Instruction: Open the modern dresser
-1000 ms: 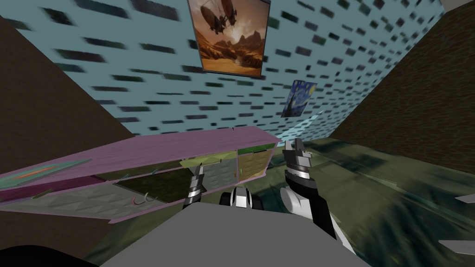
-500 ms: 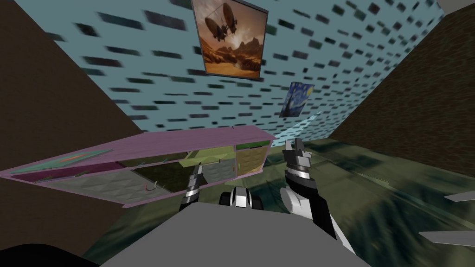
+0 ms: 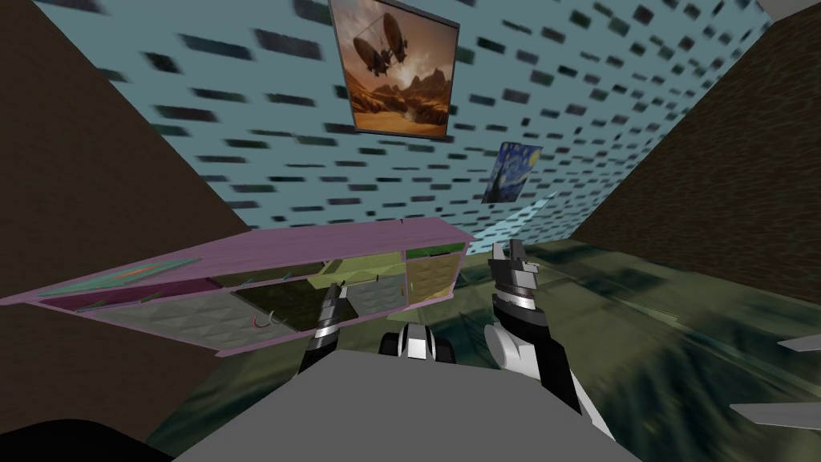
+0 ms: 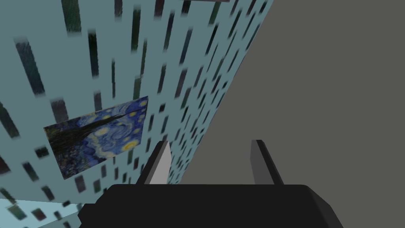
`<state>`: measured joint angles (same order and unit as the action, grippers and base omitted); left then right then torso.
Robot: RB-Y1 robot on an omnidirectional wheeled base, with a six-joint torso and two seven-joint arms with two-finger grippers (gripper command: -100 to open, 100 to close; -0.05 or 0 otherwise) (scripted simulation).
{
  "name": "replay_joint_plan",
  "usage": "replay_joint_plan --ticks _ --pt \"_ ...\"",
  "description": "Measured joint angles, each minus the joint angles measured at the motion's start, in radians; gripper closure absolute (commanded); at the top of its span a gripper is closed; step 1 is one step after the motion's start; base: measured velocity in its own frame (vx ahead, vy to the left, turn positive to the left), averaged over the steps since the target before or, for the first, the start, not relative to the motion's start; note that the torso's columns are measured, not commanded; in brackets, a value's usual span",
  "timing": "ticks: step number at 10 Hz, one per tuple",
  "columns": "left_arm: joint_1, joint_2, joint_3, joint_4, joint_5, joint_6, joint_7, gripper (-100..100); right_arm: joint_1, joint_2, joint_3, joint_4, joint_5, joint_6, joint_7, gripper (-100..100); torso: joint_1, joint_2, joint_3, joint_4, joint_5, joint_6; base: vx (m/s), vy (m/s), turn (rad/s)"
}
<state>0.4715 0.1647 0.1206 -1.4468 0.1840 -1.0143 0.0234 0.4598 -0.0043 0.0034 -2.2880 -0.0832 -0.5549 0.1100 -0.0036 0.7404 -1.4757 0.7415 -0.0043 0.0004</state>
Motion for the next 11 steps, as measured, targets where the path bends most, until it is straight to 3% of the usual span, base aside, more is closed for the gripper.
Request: replay_joint_plan --ticks 6,7,11 --pt "0.047 0.037 0.016 -0.114 0.028 0.107 0.029 -100 0.0 0.0 0.0 0.0 0.0 0.0 0.0 0 -0.008 0.01 0.004 0.008 -0.01 -0.003 -0.001 -0.025 0.002" --pt "0.051 0.037 0.016 -0.113 0.029 0.115 0.03 0 0.0 0.0 0.0 0.0 0.0 0.0 0.0 0 -0.007 0.009 0.004 0.005 -0.006 -0.001 0.0 0.0 0.0" --pt "0.058 0.034 0.012 -0.099 0.029 0.128 0.031 0 0.0 0.0 0.0 0.0 0.0 0.0 0.0 0 0.0 -0.001 0.0 -0.001 0.001 0.0 0.0 0.0 0.0"
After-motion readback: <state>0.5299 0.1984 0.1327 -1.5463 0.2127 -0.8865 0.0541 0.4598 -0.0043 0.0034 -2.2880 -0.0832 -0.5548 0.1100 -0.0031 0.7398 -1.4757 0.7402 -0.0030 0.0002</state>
